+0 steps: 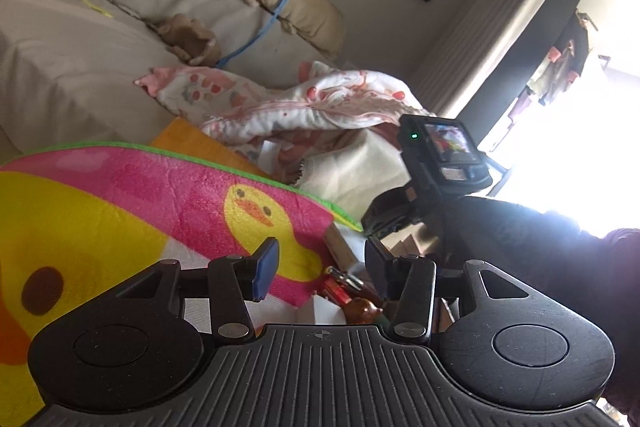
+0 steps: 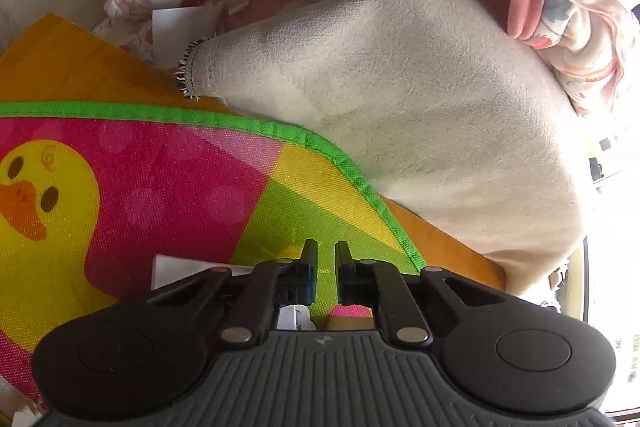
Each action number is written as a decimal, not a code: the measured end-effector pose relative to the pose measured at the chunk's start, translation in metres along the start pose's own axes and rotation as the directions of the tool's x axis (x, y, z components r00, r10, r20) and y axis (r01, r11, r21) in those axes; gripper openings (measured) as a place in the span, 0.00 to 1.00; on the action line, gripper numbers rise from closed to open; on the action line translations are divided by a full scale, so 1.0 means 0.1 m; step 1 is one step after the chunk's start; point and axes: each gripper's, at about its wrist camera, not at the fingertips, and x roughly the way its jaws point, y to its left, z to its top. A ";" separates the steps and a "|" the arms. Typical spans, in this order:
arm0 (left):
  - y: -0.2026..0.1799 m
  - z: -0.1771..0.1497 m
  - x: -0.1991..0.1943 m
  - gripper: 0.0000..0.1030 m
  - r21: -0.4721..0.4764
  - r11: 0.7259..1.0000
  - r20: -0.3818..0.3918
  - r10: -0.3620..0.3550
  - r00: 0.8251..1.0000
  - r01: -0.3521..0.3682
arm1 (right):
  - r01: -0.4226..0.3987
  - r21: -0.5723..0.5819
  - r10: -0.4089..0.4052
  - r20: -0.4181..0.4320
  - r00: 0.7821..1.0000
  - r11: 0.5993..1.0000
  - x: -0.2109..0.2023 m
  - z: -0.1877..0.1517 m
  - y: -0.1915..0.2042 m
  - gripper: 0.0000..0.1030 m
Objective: Organize rigid objects
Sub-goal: 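Carry the charger and nozzle into the pink box and open both tools, then grasp the cream tube with the left tool while the right tool grasps the teal handle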
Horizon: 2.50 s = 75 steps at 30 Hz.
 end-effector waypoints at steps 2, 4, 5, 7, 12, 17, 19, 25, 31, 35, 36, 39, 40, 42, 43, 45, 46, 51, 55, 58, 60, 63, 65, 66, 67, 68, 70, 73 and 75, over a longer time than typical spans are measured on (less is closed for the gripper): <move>0.01 0.00 0.01 0.50 -0.008 1.000 -0.006 0.011 1.000 -0.012 | -0.016 -0.010 0.016 -0.009 1.000 1.000 -0.04 -0.04 -0.01 0.07; 0.03 0.01 0.01 0.50 -0.014 1.000 -0.004 0.023 1.000 -0.023 | -0.035 -0.027 0.034 -0.013 0.999 0.999 -0.10 -0.11 0.01 0.06; 0.05 0.01 0.00 0.50 -0.015 0.999 0.000 0.029 1.000 -0.029 | -0.038 -0.036 0.037 -0.013 0.999 0.999 -0.12 -0.15 0.03 0.05; 0.06 0.01 -0.01 0.50 -0.015 0.999 0.007 0.041 0.999 -0.041 | -0.042 -0.048 0.042 -0.009 0.999 0.998 -0.16 -0.21 0.06 0.05; 0.07 0.01 0.01 0.50 -0.017 0.999 -0.002 0.044 0.999 -0.044 | -0.087 0.057 0.086 0.022 0.996 0.995 -0.22 -0.11 -0.13 0.05; 0.08 -0.01 0.03 0.50 -0.023 0.999 -0.022 0.022 1.000 -0.022 | -0.265 0.149 0.260 0.052 0.964 0.953 -0.16 -0.01 -0.22 0.38; 0.08 -0.02 0.03 0.50 -0.027 0.999 -0.027 0.021 0.999 -0.022 | -0.265 0.134 0.260 0.055 0.964 0.955 -0.12 0.03 -0.17 0.46; 0.10 -0.02 0.06 0.50 -0.046 0.999 -0.042 0.014 0.999 -0.016 | -0.318 0.171 0.323 -0.001 0.946 0.933 0.04 0.05 -0.29 0.52; 0.12 -0.02 0.08 0.50 -0.051 0.998 -0.042 0.019 0.999 -0.021 | -0.344 0.133 0.346 0.003 0.938 0.930 -0.01 -0.06 -0.24 0.51; 0.14 -0.03 0.09 0.50 -0.056 0.998 -0.043 0.038 0.998 -0.040 | -0.267 0.032 0.266 0.036 0.963 0.963 -0.16 -0.15 -0.03 0.44; 0.15 -0.03 0.08 0.50 -0.059 0.997 -0.042 0.045 0.998 -0.048 | -0.229 -0.007 0.229 0.049 0.972 0.973 -0.21 -0.17 0.05 0.44; 0.19 -0.02 0.07 0.50 -0.070 0.995 -0.027 0.067 0.997 -0.069 | -0.158 -0.094 0.167 0.094 0.981 0.983 -0.31 -0.27 0.23 0.42; 0.20 -0.01 0.06 0.50 -0.074 0.994 -0.021 0.075 0.997 -0.076 | -0.168 -0.098 0.178 0.093 0.980 0.981 -0.35 -0.31 0.27 0.42; 0.24 0.00 0.05 0.50 -0.084 0.992 -0.011 0.089 0.996 -0.089 | -0.211 -0.109 0.221 0.089 0.971 0.971 -0.45 -0.40 0.33 0.42; 0.25 0.00 0.05 0.50 -0.086 0.992 -0.009 0.093 0.996 -0.093 | -0.224 -0.121 0.235 0.090 0.968 0.967 -0.51 -0.47 0.37 0.42; 0.25 0.00 0.05 0.50 -0.084 0.991 -0.005 0.101 0.995 -0.101 | -0.249 -0.137 0.263 0.089 0.961 0.959 -0.62 -0.63 0.45 0.42; 0.25 0.01 0.05 0.50 -0.077 0.992 -0.001 0.104 0.995 -0.104 | -0.267 -0.145 0.282 0.096 0.954 0.953 -0.70 -0.74 0.49 0.41; 0.18 -0.01 0.06 0.50 -0.030 0.993 0.010 0.112 0.994 -0.112 | -0.401 -0.187 0.422 0.091 0.902 0.897 -1.07 -1.27 0.64 0.44; 0.02 0.01 -0.11 0.50 0.022 0.997 -0.003 0.073 0.997 -0.073 | -0.473 -0.183 0.495 0.101 0.863 0.862 -1.30 -1.71 0.57 0.44; -0.14 -0.03 -0.31 0.50 0.115 0.993 -0.060 0.025 0.998 -0.018 | -0.455 -0.208 0.498 0.259 0.828 0.866 -1.63 -2.16 0.33 0.46; -0.24 -0.09 -0.42 0.50 0.182 0.983 -0.136 0.017 0.991 0.008 | -0.432 -0.209 0.480 0.373 0.794 0.877 -1.80 -2.50 0.15 0.61; -0.32 -0.24 -0.57 0.50 0.229 0.973 -0.219 0.036 0.975 0.015 | -0.429 -0.133 0.440 0.453 0.776 0.894 -1.75 -2.98 -0.07 0.70; -0.37 -0.34 -0.66 0.50 0.247 0.969 -0.260 0.043 0.965 0.023 | -0.452 -0.058 0.432 0.424 0.796 0.890 -1.56 -3.17 -0.12 0.70; -0.41 -0.38 -0.71 0.50 0.260 0.965 -0.273 0.045 0.961 0.029 | -0.459 -0.028 0.428 0.411 0.805 0.888 -1.46 -3.25 -0.13 0.69; -0.45 -0.43 -0.75 0.50 0.277 0.960 -0.288 0.044 0.957 0.039 | -0.457 -0.013 0.423 0.402 0.812 0.890 -1.38 -3.33 -0.13 0.61; -0.50 -0.46 -0.80 0.50 0.293 0.955 -0.303 0.043 0.952 0.050 | -0.446 -0.008 0.413 0.394 0.821 0.895 -1.32 -3.39 -0.13 0.56; -0.59 -0.55 -0.89 0.50 0.329 0.941 -0.345 0.041 0.938 0.079 | -0.409 -0.001 0.372 0.417 0.829 0.912 -1.27 -3.54 -0.18 0.49; -0.73 -0.69 -0.98 0.50 0.409 0.905 -0.398 0.061 0.916 0.118 | -0.248 0.060 0.197 0.440 0.876 0.967 -1.23 -3.66 -0.25 0.49; -0.80 -0.78 -1.00 0.50 0.469 0.875 -0.424 0.103 0.900 0.121 | -0.198 0.108 0.131 0.445 0.886 0.974 -1.17 -3.74 -0.35 0.49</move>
